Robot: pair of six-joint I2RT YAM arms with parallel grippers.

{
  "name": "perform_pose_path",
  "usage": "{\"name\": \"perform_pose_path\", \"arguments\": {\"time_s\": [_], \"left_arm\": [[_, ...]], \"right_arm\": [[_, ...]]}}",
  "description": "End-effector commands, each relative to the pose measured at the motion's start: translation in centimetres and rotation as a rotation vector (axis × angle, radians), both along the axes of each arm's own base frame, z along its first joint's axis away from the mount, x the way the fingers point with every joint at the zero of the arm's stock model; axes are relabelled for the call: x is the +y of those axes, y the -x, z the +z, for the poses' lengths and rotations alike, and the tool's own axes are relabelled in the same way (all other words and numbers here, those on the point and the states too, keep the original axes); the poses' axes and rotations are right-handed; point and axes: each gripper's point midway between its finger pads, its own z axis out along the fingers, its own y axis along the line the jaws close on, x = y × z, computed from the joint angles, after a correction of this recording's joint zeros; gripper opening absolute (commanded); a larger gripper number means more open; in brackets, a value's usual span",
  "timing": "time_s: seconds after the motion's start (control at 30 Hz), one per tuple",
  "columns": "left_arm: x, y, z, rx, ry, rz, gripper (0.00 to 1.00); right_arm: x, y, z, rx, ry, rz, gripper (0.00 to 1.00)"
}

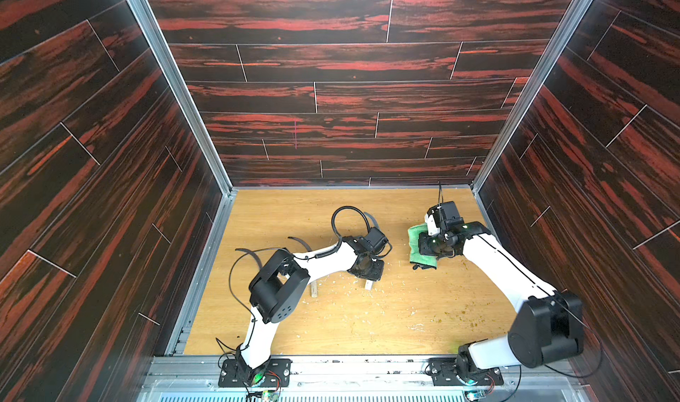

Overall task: Wipe small sickles with rags
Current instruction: Place the small sickle at the center of the board.

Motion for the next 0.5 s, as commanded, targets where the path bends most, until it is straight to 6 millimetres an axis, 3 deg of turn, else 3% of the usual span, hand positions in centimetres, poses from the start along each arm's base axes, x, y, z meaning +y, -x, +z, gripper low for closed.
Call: {"name": "perform_pose_path", "arguments": {"time_s": [0.0,0.23,0.47], "left_arm": [[0.3,0.2,-0.4,0.05,-0.028,0.001,0.05],[-0.2,0.0,-1.7,0.082,-0.034,0.004,0.14],[-0.2,0.0,-2.3,0.094,-0.04,0.012,0.15]], "right_arm": [[0.4,0.3,-2.6,0.078,-0.029,-0.002,0.0],[0.1,1.4,-5.7,0.158,-0.026,-0.004,0.02],[-0.1,1.9,-7.4,0.201,-0.027,-0.007,0.04]]}}
